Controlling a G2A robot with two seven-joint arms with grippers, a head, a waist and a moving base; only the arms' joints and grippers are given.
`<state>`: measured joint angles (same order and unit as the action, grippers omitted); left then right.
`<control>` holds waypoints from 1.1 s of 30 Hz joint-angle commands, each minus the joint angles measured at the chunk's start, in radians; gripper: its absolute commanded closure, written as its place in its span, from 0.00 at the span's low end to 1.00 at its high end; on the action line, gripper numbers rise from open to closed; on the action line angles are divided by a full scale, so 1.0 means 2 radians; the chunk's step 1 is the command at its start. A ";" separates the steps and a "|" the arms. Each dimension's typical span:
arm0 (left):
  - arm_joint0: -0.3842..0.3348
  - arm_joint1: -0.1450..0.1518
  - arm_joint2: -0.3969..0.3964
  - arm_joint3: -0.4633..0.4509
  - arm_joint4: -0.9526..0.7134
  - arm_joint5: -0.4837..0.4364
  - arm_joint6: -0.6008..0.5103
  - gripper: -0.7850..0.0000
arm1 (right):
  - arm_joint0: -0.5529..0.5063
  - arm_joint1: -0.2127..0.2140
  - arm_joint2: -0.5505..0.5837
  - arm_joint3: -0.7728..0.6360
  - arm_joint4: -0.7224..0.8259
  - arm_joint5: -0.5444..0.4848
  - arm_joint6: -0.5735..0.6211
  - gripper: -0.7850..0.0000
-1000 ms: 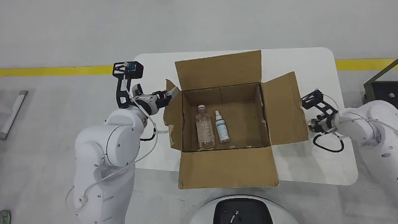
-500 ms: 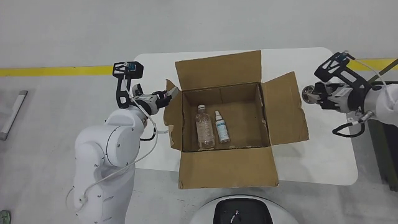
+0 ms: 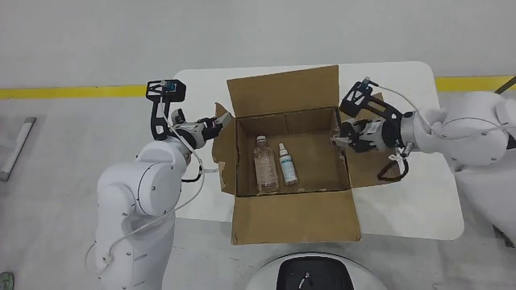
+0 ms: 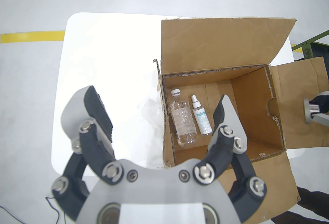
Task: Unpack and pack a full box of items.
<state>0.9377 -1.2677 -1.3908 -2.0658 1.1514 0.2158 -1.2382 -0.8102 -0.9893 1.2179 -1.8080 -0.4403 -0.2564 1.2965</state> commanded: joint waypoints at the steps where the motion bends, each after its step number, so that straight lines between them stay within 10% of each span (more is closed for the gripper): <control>1: 0.000 0.000 0.000 0.000 0.000 0.000 0.000 0.00 | 0.019 -0.006 -0.032 0.030 0.017 -0.001 -0.004 1.00; 20: 0.000 0.000 0.000 0.000 0.000 0.000 0.000 0.00 | 0.067 -0.022 -0.112 0.108 0.003 0.005 -0.019 1.00; 33: 0.000 0.000 0.000 0.000 0.000 0.000 0.000 0.00 | 0.102 -0.061 -0.235 0.139 -0.095 0.144 -0.083 1.00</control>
<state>0.9377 -1.2677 -1.3908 -2.0658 1.1514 0.2158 -1.2382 -0.6183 -1.0997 0.7779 -1.5453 -0.6298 0.0059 1.1402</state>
